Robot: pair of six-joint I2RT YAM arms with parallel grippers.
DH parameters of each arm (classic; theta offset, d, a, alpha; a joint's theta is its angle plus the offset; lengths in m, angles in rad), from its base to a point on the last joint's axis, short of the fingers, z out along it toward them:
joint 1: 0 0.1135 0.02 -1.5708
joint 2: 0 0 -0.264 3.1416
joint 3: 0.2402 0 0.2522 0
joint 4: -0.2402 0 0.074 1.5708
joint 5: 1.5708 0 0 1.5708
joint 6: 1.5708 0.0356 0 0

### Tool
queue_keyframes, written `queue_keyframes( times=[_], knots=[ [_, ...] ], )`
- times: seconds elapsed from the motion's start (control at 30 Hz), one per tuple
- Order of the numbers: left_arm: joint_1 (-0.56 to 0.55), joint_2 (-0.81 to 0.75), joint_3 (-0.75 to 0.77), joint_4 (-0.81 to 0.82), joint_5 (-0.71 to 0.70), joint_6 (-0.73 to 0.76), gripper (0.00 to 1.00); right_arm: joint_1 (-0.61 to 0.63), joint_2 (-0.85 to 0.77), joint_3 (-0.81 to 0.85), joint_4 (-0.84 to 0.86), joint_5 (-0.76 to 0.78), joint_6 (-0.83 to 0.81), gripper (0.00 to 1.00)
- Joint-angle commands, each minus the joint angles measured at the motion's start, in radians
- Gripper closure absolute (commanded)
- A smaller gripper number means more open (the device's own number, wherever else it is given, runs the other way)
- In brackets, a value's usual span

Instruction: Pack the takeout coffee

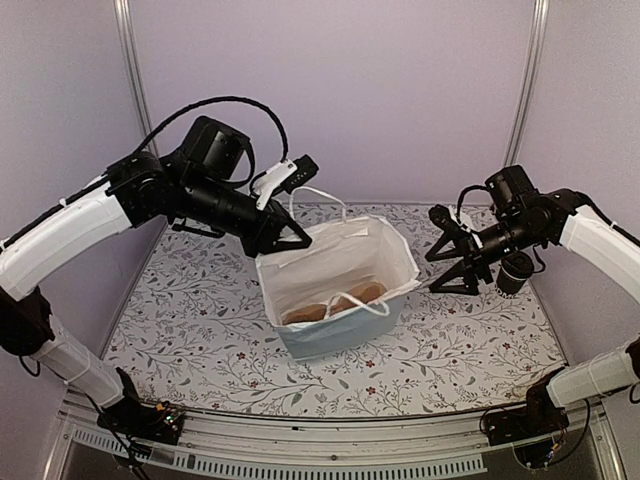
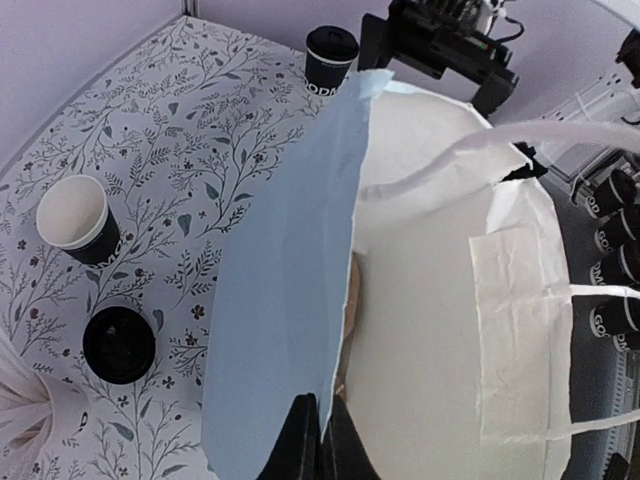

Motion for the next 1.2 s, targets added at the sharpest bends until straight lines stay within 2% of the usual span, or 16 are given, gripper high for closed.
queue_keyframes(
  times=[0.0, 0.1, 0.2, 0.3, 0.43, 0.67, 0.8, 0.83, 0.97, 1.03, 1.1, 1.13, 1.17],
  knots=[
    [0.104, 0.114, 0.006, -0.052, 0.196, 0.0, 0.83, -0.005, -0.012, 0.039, -0.011, 0.016, 0.015, 0.16],
    [0.118, 0.161, 0.033, -0.054, 0.116, -0.01, 0.55, -0.004, -0.014, 0.072, -0.028, -0.003, 0.009, 0.16],
    [0.119, 0.148, 0.039, -0.013, 0.018, -0.012, 0.41, 0.003, -0.008, 0.12, -0.063, -0.032, -0.001, 0.16],
    [0.118, 0.123, 0.031, 0.022, -0.035, -0.003, 0.38, 0.048, 0.003, 0.158, -0.085, -0.03, -0.022, 0.16],
    [0.118, 0.096, 0.01, 0.039, -0.046, -0.004, 0.38, 0.172, 0.007, 0.185, -0.067, 0.071, -0.033, 0.16],
    [0.119, 0.036, -0.051, 0.094, -0.074, -0.035, 0.38, 0.315, 0.169, 0.352, -0.08, 0.146, -0.051, 0.19],
    [0.119, 0.035, -0.075, 0.114, -0.078, -0.042, 0.42, 0.38, 0.25, 0.422, -0.067, 0.161, -0.054, 0.22],
    [0.119, 0.04, -0.078, 0.117, -0.078, -0.04, 0.43, 0.396, 0.266, 0.434, -0.072, 0.165, -0.057, 0.25],
    [0.117, 0.075, -0.078, 0.118, -0.073, -0.03, 0.49, 0.44, 0.347, 0.468, -0.109, 0.18, -0.079, 0.48],
    [0.116, 0.087, -0.075, 0.116, -0.067, -0.023, 0.59, 0.45, 0.372, 0.477, -0.117, 0.176, -0.076, 0.69],
    [0.117, 0.095, -0.073, 0.114, -0.061, -0.014, 0.71, 0.453, 0.381, 0.486, -0.119, 0.167, -0.066, 0.94],
    [0.117, 0.098, -0.071, 0.113, -0.056, -0.011, 0.77, 0.455, 0.381, 0.49, -0.118, 0.163, -0.062, 1.0],
    [0.117, 0.102, -0.065, 0.11, -0.049, -0.008, 0.84, 0.455, 0.377, 0.494, -0.117, 0.161, -0.058, 1.0]
  ],
)
